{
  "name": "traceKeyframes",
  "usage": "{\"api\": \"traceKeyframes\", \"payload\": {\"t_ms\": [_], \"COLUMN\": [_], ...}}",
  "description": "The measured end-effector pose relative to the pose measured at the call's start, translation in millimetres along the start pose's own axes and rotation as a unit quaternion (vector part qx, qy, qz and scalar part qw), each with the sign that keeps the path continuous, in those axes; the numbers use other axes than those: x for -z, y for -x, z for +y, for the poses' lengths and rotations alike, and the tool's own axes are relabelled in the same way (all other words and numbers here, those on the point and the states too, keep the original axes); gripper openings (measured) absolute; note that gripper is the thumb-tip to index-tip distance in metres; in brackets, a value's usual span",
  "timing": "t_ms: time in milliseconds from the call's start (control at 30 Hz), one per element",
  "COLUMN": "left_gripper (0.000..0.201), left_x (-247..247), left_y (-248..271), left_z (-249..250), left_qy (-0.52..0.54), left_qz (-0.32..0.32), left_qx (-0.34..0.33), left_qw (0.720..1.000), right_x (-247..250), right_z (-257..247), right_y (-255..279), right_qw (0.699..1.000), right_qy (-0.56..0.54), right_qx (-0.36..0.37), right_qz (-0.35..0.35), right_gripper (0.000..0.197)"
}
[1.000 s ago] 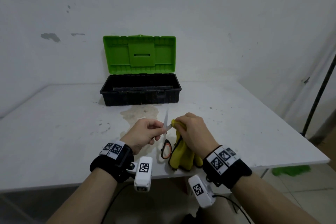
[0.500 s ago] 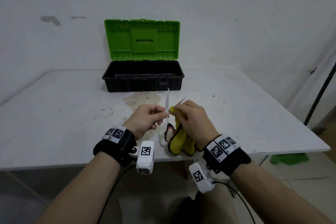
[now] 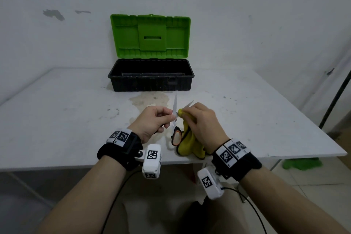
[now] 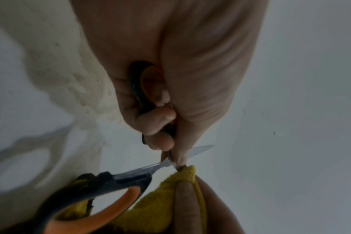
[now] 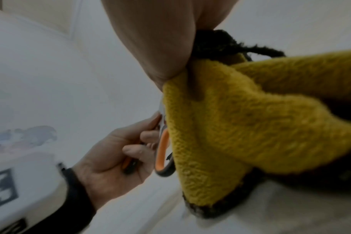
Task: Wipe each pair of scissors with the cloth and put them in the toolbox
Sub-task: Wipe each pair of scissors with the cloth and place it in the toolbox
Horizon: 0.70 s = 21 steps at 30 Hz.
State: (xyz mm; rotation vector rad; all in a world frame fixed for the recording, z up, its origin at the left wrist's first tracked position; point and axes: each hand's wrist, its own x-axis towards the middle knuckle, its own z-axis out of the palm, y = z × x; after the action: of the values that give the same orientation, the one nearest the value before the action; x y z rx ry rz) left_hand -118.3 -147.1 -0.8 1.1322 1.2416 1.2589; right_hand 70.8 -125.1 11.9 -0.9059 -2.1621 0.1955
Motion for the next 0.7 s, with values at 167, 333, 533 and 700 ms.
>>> {"api": "traceKeyframes", "payload": {"t_ms": [167, 333, 533, 700], "left_gripper": [0.01, 0.013, 0.018, 0.02], "left_x": [6.3, 10.1, 5.2, 14.7], "left_y": [-1.2, -0.2, -1.6, -2.2], "left_z": [0.5, -1.1, 2.0, 2.9], "left_qy": [-0.005, -0.053, -0.122, -0.107], "left_qz": [-0.001, -0.009, -0.038, -0.044], "left_qx": [0.01, 0.024, 0.02, 0.051], "left_qw": [1.0, 0.998, 0.992, 0.992], "right_x": [10.2, 22.7, 5.1, 14.6], "right_z": [24.8, 20.3, 7.4, 18.6], "right_y": [-23.0, -19.5, -6.7, -10.5], "right_qw": [0.996, 0.996, 0.99, 0.989], "right_qy": [0.017, 0.027, 0.066, 0.061], "right_qx": [-0.074, -0.077, -0.074, -0.099], "right_qz": [0.047, 0.046, -0.096, -0.088], "right_gripper": [0.016, 0.017, 0.019, 0.018]}}
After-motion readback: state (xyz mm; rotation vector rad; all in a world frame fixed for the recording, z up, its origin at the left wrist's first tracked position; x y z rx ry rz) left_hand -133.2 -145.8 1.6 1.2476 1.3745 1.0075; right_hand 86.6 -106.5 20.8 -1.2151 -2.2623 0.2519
